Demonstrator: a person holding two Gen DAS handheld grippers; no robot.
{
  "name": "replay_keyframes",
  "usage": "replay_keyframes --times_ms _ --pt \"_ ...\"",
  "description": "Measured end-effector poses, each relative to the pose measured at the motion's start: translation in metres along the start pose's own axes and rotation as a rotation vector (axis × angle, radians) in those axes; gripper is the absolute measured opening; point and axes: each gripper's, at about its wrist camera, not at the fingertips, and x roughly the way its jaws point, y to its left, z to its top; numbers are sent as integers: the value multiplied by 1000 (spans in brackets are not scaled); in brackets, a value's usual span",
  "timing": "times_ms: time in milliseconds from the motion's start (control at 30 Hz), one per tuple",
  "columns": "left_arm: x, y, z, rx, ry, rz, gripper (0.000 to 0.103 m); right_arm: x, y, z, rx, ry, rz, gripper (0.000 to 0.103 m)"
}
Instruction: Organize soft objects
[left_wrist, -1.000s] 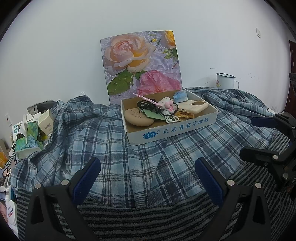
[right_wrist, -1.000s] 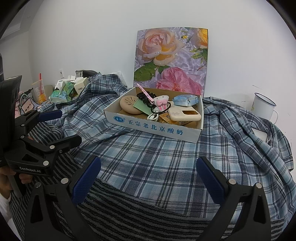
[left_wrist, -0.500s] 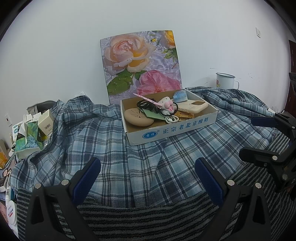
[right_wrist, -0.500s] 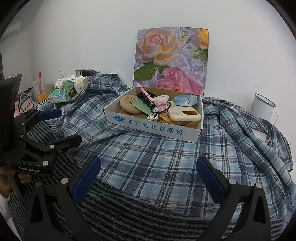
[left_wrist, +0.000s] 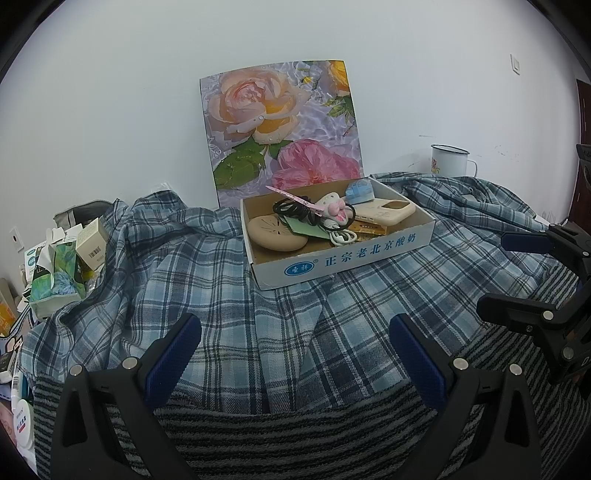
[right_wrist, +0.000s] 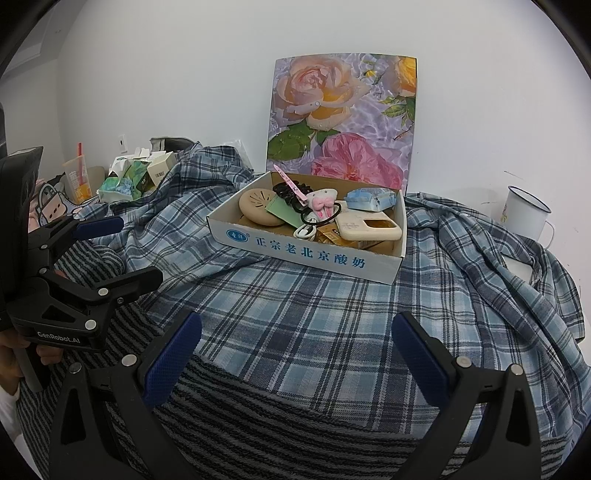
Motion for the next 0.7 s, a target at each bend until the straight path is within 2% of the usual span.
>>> replay_keyframes --times_ms 700 --pt "0 1 0 4 0 -1 103 1 1 0 -1 2 -1 103"
